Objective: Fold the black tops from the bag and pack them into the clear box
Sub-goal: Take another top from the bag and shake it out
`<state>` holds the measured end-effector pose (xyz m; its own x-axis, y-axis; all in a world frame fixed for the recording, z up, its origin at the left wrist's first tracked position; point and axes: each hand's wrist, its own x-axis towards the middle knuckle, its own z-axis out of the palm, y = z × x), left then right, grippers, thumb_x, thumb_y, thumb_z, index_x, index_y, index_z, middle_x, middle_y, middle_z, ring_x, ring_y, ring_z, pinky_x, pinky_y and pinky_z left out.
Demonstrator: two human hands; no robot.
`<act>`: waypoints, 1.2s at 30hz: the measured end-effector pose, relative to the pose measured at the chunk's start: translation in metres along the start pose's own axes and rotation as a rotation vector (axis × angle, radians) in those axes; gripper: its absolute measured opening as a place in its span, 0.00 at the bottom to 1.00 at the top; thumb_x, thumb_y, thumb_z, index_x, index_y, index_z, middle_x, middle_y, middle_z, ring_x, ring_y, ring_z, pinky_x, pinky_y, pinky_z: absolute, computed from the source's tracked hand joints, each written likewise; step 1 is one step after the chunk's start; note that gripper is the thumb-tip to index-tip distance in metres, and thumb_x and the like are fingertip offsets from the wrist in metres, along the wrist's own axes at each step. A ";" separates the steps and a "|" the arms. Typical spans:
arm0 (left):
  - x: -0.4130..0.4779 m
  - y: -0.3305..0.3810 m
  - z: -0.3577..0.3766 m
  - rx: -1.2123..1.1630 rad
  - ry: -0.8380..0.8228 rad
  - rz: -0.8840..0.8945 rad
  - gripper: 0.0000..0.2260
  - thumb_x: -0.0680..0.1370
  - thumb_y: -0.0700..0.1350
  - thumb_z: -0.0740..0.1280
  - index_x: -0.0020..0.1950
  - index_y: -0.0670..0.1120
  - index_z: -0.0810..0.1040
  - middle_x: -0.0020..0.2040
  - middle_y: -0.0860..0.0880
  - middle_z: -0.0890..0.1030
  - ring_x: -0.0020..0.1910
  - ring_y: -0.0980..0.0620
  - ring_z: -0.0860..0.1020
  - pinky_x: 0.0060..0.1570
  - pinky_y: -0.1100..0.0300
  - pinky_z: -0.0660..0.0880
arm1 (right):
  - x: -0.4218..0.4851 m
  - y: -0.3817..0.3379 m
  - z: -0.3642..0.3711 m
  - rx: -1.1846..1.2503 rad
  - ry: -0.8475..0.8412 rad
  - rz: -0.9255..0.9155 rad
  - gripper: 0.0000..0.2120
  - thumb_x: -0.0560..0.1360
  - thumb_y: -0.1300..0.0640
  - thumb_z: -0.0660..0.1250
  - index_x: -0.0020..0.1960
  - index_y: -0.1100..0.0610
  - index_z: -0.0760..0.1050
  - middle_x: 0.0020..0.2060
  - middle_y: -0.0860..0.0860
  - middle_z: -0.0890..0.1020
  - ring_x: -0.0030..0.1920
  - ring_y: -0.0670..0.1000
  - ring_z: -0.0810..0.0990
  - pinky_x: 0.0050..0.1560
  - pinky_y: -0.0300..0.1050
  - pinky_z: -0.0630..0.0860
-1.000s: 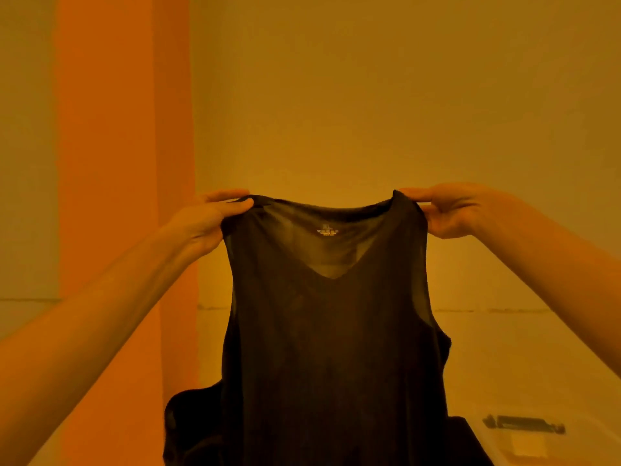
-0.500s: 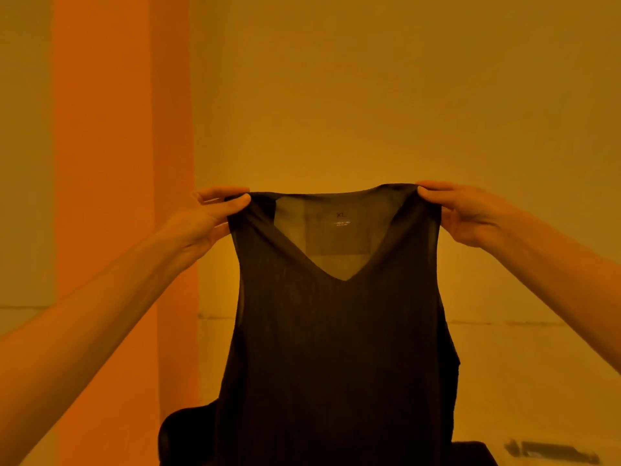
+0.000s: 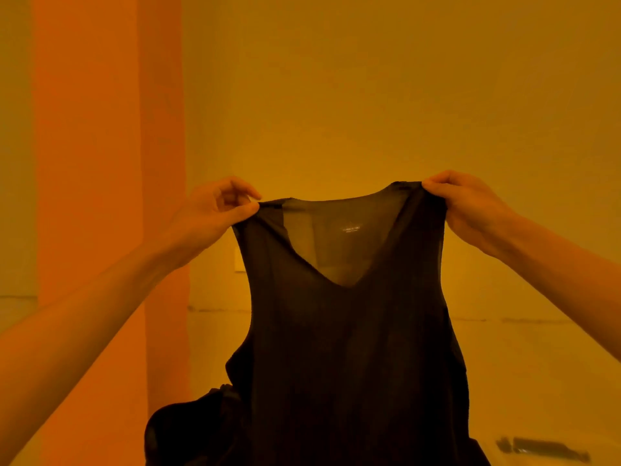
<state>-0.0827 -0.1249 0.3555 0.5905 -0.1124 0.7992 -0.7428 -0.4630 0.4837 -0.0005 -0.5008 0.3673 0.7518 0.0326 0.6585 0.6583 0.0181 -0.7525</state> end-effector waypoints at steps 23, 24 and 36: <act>-0.029 0.060 -0.029 -0.360 0.148 0.013 0.06 0.71 0.43 0.71 0.45 0.43 0.79 0.36 0.53 0.82 0.37 0.58 0.81 0.37 0.68 0.77 | -0.063 -0.077 -0.005 -0.108 -0.193 -0.269 0.07 0.73 0.52 0.69 0.45 0.55 0.82 0.39 0.48 0.82 0.43 0.45 0.79 0.45 0.37 0.74; -0.031 0.069 -0.033 -0.378 0.149 0.021 0.05 0.71 0.43 0.71 0.45 0.43 0.79 0.35 0.53 0.82 0.37 0.57 0.81 0.37 0.67 0.77 | -0.068 -0.086 -0.006 -0.084 -0.198 -0.280 0.06 0.74 0.53 0.69 0.44 0.55 0.81 0.38 0.47 0.81 0.42 0.44 0.80 0.43 0.35 0.74; -0.023 0.084 -0.048 -0.330 0.183 0.016 0.09 0.74 0.41 0.72 0.36 0.50 0.85 0.34 0.53 0.83 0.35 0.58 0.82 0.38 0.67 0.78 | -0.068 -0.110 0.003 -0.055 -0.164 -0.266 0.07 0.80 0.58 0.66 0.43 0.53 0.80 0.35 0.45 0.82 0.38 0.42 0.80 0.40 0.32 0.75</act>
<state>-0.1738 -0.1195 0.3947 0.5344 0.0551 0.8434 -0.8306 -0.1505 0.5361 -0.1241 -0.5021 0.4051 0.5398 0.1945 0.8190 0.8356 -0.0065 -0.5493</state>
